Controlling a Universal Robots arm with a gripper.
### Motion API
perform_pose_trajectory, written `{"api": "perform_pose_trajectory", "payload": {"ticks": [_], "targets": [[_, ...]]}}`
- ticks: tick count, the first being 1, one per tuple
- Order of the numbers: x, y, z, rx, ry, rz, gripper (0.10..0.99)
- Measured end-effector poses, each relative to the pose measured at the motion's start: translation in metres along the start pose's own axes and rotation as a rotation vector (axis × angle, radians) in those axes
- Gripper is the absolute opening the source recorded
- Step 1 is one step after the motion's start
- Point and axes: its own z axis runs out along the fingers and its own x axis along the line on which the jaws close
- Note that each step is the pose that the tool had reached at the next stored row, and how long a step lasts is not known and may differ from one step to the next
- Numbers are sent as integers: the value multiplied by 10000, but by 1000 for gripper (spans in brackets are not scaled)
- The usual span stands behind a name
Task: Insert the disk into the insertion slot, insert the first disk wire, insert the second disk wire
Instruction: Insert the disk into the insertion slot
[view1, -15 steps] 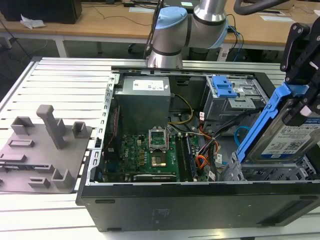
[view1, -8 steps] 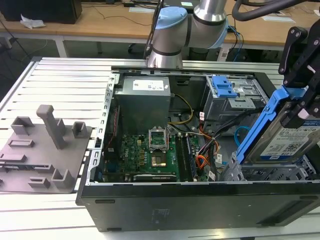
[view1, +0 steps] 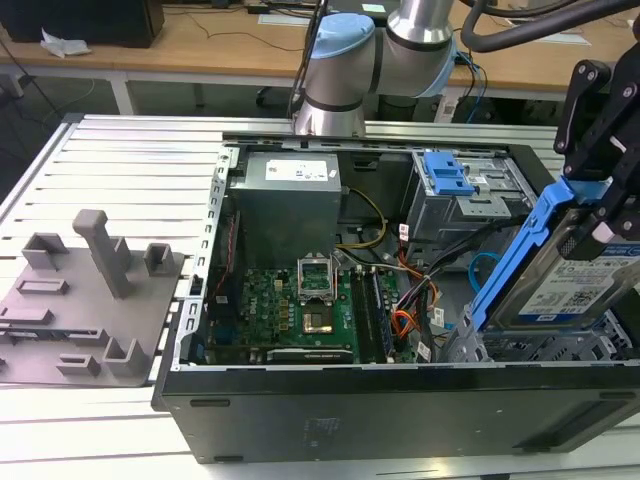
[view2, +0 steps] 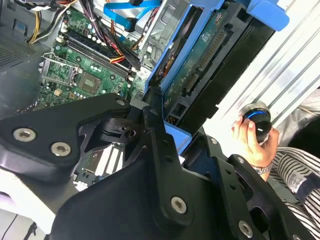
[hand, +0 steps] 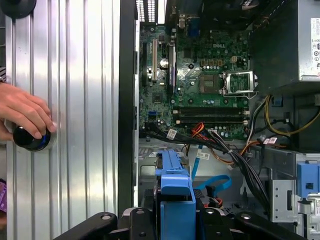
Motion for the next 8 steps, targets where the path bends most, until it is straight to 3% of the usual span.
{"api": "perform_pose_trajectory", "payload": {"ticks": [8], "targets": [[0, -2, 61, 0, 0, 0, 365]]}}
